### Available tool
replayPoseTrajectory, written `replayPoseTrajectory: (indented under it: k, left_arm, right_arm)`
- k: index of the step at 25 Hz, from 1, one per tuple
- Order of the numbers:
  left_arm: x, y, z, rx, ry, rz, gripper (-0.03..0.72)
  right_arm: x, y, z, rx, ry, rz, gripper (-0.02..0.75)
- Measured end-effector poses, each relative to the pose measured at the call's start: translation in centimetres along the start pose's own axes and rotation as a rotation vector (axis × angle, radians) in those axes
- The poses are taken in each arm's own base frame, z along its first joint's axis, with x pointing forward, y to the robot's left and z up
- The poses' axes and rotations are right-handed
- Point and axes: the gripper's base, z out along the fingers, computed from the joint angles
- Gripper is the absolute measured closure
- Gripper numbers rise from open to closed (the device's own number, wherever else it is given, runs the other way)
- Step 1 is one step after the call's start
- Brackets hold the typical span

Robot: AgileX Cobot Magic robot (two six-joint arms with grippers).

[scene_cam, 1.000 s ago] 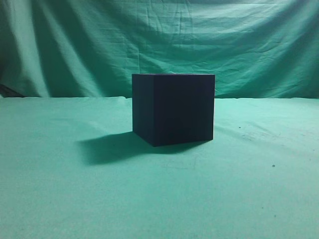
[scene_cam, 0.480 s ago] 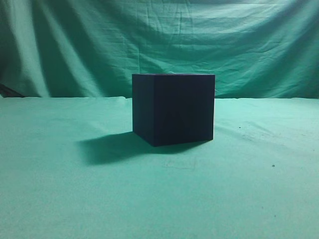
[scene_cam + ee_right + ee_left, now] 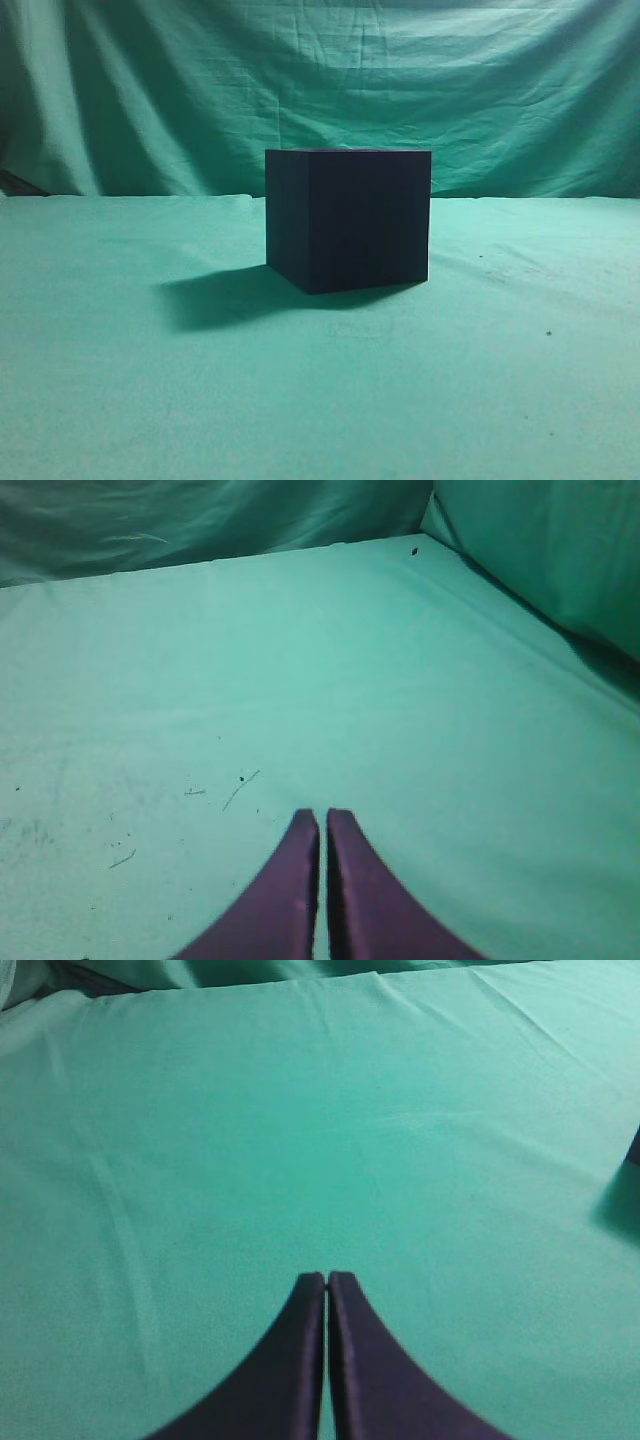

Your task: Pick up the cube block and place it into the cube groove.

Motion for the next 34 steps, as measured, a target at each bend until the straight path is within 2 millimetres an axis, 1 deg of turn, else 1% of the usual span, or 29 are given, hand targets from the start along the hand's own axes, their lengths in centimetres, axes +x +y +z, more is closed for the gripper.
replayPoseTrajectory:
  k: [7,13,34]
  left_arm:
    - [0.0,0.0,0.0,0.0,0.0,0.0,0.688]
    - [0.0,0.0,0.0,0.0,0.0,0.0,0.688]
    - [0.0,0.0,0.0,0.0,0.0,0.0,0.688]
  right_arm:
    - [0.12,-0.01,0.0,0.002,0.014,-0.004,0.738]
    - [0.32,0.26,-0.01,-0.049,0.036,-0.039,0.738]
    - [0.39,0.27,0.01,-0.05,0.04,-0.035,0.738]
